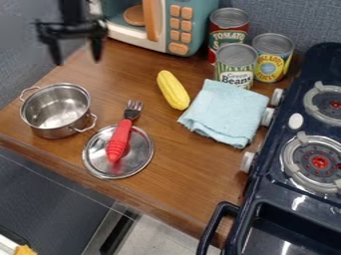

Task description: Move the pan to the lower left side of the table

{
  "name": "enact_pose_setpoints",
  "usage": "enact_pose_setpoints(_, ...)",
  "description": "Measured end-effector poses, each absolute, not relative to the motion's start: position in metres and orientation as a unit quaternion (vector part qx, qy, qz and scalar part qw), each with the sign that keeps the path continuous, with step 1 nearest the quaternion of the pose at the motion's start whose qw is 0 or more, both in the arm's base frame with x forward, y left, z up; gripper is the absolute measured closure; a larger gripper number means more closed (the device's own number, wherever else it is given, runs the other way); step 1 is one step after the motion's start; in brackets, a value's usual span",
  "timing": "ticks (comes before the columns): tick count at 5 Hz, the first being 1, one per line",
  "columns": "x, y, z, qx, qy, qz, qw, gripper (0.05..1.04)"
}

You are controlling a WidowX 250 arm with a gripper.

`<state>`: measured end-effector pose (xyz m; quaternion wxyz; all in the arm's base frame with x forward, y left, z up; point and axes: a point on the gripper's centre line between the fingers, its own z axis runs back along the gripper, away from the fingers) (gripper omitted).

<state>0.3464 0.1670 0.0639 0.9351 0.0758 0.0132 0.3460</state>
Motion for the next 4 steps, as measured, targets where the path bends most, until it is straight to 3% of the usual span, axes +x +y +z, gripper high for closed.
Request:
enact_pose_setpoints(1,0.358,0.158,0.063,0.074,0.021,0.228,0.971,0.083)
enact_pose_setpoints(2,0.349,0.15,0.049,0.063,0.023,0.106,0.992,0.083)
enact_pose_setpoints(3,0.354,0.144,0.058,0.05,-0.008,-0.007,0.999,0.083)
enact_pose_setpoints(4,0.353,0.143,0.054,0.044,-0.011,-0.02,0.999,0.083)
